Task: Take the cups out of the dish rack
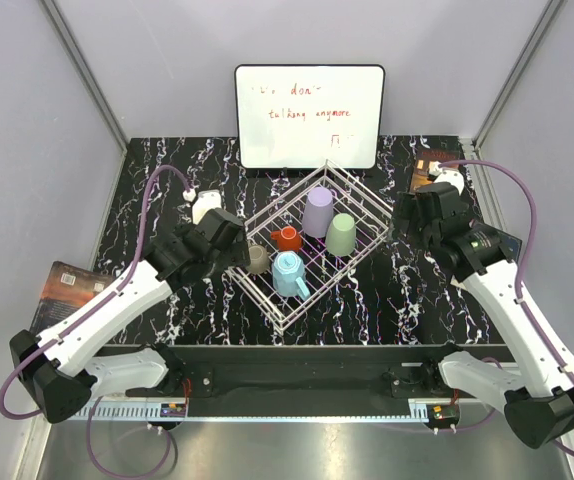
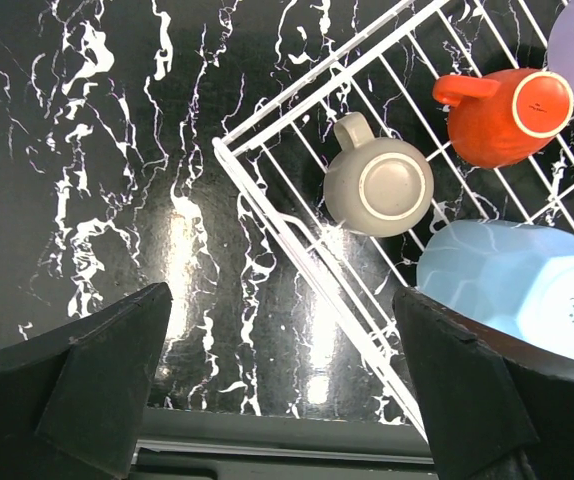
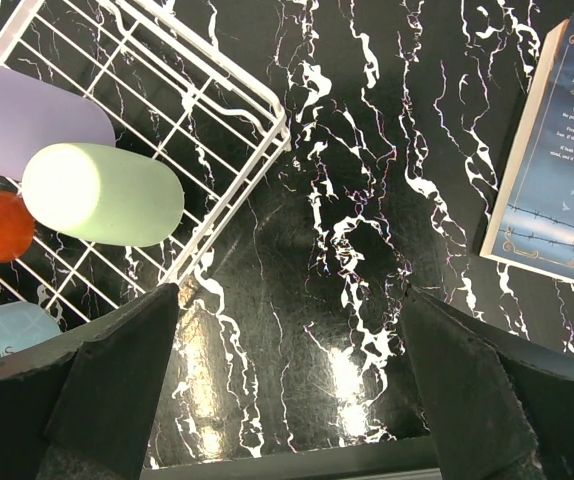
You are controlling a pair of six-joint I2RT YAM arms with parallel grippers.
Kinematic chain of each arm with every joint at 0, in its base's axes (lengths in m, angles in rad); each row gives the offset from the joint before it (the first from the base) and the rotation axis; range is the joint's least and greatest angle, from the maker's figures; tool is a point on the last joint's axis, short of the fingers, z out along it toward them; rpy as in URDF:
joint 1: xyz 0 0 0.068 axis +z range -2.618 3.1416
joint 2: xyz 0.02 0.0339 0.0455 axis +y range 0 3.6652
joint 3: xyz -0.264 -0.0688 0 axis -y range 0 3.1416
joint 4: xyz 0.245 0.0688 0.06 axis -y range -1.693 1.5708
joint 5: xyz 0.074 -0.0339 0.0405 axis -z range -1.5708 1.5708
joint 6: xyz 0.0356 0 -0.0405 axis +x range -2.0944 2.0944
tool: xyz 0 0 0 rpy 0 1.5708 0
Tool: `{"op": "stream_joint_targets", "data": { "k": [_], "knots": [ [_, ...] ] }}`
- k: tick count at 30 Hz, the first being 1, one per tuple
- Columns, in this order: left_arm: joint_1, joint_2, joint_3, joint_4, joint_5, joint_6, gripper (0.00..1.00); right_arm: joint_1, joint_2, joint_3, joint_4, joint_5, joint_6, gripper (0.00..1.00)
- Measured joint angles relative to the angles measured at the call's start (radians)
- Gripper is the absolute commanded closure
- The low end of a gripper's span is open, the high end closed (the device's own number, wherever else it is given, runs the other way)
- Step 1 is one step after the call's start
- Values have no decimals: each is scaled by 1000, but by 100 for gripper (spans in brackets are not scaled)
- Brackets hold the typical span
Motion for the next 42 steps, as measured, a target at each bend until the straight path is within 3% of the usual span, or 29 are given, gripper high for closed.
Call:
{"op": "stream_joint_targets", "data": {
  "k": [17,21,26,31,33,36,37,38,42],
  "knots": [
    [-35,59,3,0,70,-186,1,0,34,-8,19,-3,-7,0],
    [-62,93,3,-1,81,-229,14,0,36,-17,19,-3,-7,0],
    [-96,95,3,-2,82,-259,18,0,42,-30,26,-3,-9,0],
    [-103,117,2,0,85,-270,29,0,60,-30,27,-3,-10,0],
    [-103,136,-2,-1,85,-274,36,0,66,-30,27,-3,-10,0],
    [-103,166,-17,1,90,-279,66,0,73,-30,27,-3,-10,0],
    [-103,173,-25,4,92,-282,91,0,74,-30,27,-3,-10,0],
    [-103,178,-30,5,92,-291,100,0,74,-30,27,-3,-10,0],
    [-76,184,-40,18,56,-407,100,0,75,-30,28,-3,-10,0]
  ]
}}
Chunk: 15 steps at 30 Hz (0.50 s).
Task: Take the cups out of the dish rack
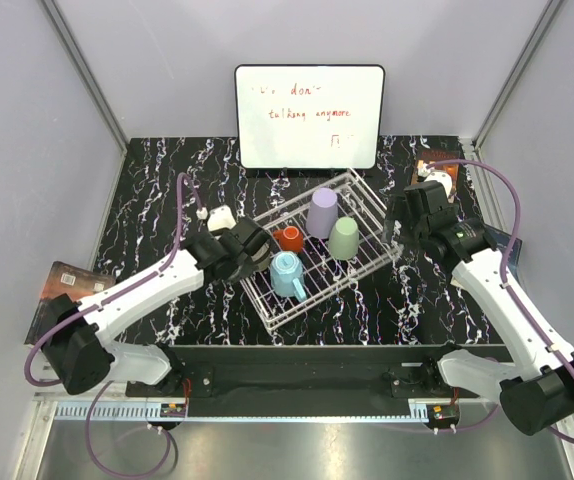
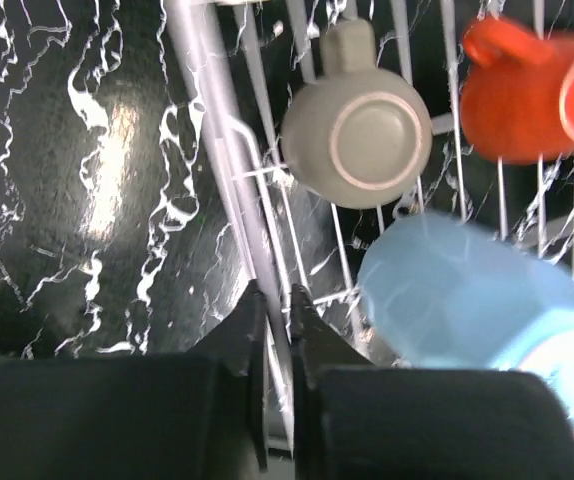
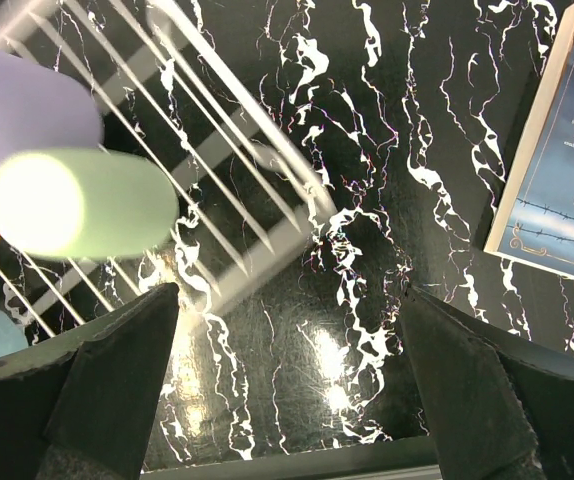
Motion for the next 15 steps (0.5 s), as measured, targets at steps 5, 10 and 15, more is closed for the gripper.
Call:
{"op": "stream_joint_targets", "data": {
  "k": [5,10,15],
  "knots": [
    [-11,1,-2,10,-2,42,100,0,7,0,6,0,0,0],
    [-21,6,10,-9,-9,110,100,0,65,24,6,0,5,0],
    [-21,34,41,-55,-23,170,100,0,144,60,13,-5,23,0]
  ]
}}
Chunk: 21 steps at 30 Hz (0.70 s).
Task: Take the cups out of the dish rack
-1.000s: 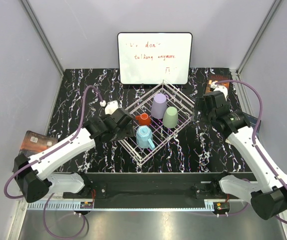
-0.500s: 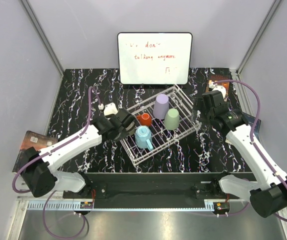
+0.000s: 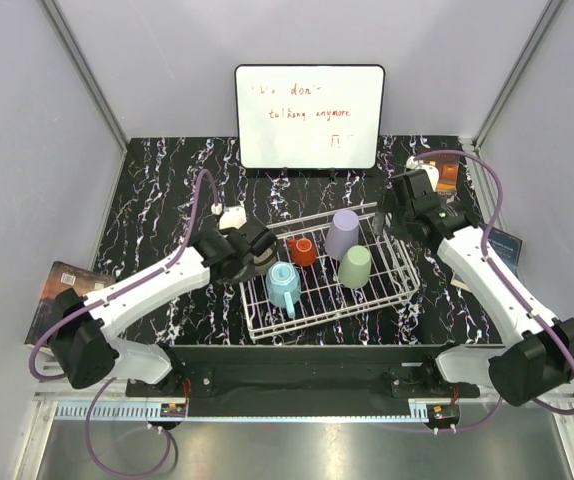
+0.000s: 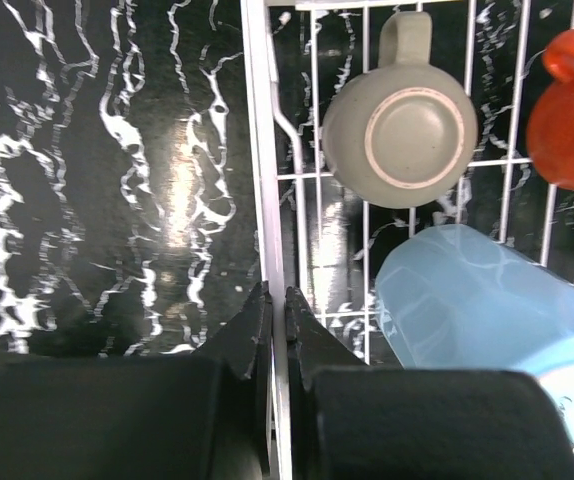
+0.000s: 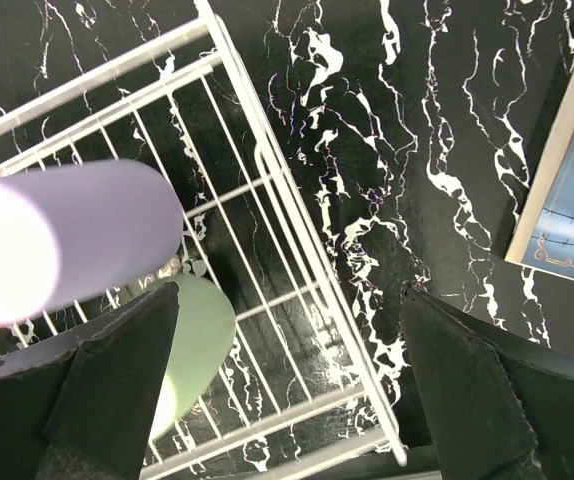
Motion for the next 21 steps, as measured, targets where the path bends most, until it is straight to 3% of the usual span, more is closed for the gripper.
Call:
{"op": "stream_joint_targets", "data": {
  "k": [4,5,7,8,11,13,21],
  "knots": [
    [14,17,19,-26,-7,49,100,0,35,5,3,0,4,3],
    [23,20,23,-29,-6,63,100,0,45,5,3,1,4,15],
    [44,21,26,-31,-5,93,100,0,63,5,4,2,4,28],
    [55,22,26,-32,-5,107,100,0,71,5,5,3,6,42],
    [100,22,26,-34,-6,167,100,0,87,-2,14,6,12,56],
    [121,22,26,-35,-11,200,100,0,87,-23,27,5,19,58],
    [173,24,26,-21,-13,296,100,0,101,-97,49,-13,35,53]
  ]
}}
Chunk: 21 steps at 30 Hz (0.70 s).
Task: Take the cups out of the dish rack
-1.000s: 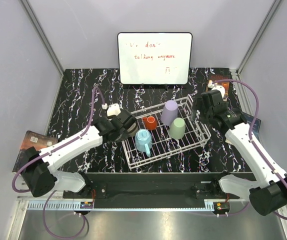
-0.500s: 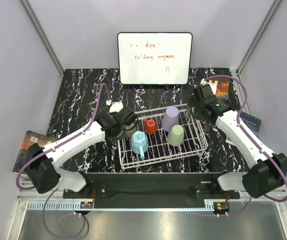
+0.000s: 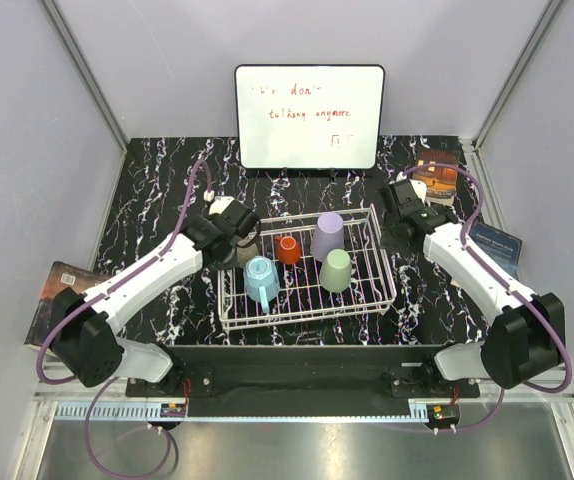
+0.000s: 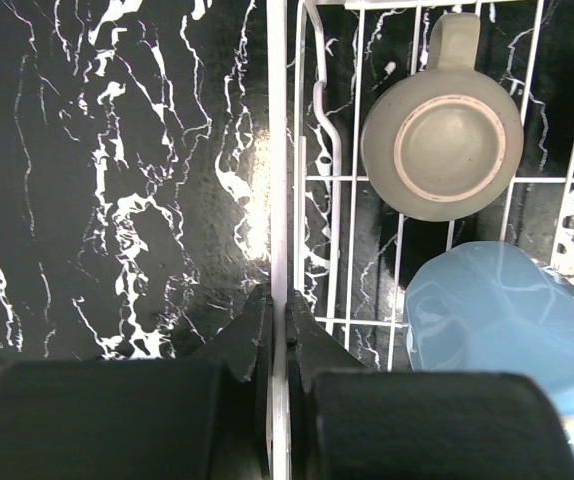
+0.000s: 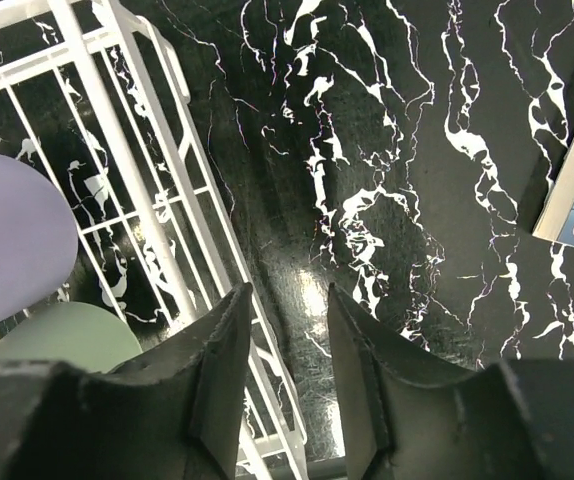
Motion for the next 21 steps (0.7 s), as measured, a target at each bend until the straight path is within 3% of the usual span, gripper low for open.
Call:
{"op": "stream_joint_targets", "data": {
  "k": [4,8,13,21],
  "knots": [
    [3,6,0,2,-1,16,100,0,-13,-8,5,10,19,41],
    [3,7,0,3,-1,21,100,0,-80,-11,10,16,38,35],
    [3,12,0,5,-2,26,100,0,-154,-1,14,-10,43,39],
    [3,23,3,13,-14,44,100,0,-114,-14,40,-143,50,41]
  ]
}}
